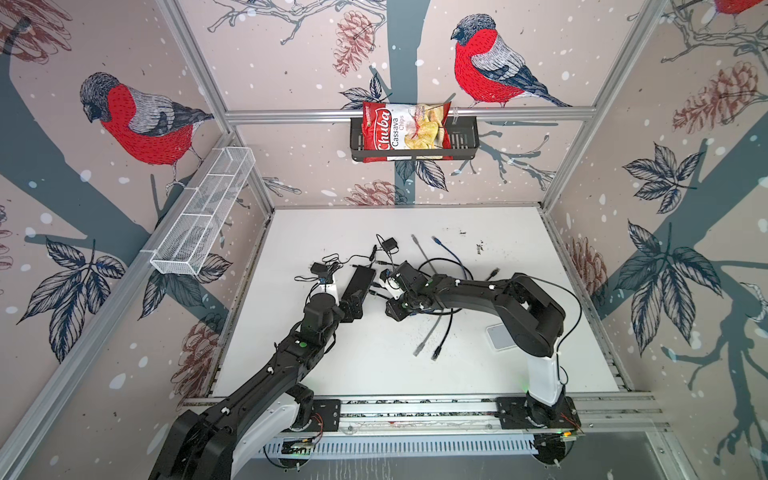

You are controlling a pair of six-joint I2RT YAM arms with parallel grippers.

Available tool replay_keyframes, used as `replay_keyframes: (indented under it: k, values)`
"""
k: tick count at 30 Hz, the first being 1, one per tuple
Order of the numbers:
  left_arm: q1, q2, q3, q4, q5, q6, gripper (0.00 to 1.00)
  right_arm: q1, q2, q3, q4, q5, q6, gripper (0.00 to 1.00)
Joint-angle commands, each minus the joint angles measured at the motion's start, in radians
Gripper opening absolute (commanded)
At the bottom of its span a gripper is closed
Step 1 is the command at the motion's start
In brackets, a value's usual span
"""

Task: Insert the plug into the switch port

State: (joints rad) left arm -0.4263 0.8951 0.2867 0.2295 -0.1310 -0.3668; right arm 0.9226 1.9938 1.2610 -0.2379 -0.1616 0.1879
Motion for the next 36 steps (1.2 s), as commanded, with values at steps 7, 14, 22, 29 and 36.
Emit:
replay_keyframes:
  k: [7,14,22,29,36]
  values:
    - [0.001,0.034,0.009,0.074,0.031,0.052,0.96,-0.091,-0.018,-0.001,-0.05,0.123,-0.085,0.4]
    - [0.001,0.086,0.036,0.091,0.051,0.116,0.97,-0.113,-0.101,-0.036,-0.013,0.051,-0.239,0.39]
    - [-0.002,0.187,0.089,0.145,0.16,0.194,0.96,-0.148,-0.342,-0.205,0.243,0.209,-0.384,0.38]
    - [-0.087,0.369,0.217,0.07,0.211,0.243,0.91,-0.263,-0.452,-0.235,0.353,0.323,-0.294,0.39]
    - [-0.276,0.612,0.364,0.027,0.148,0.298,0.85,-0.336,-0.496,-0.288,0.399,0.311,-0.238,0.39]
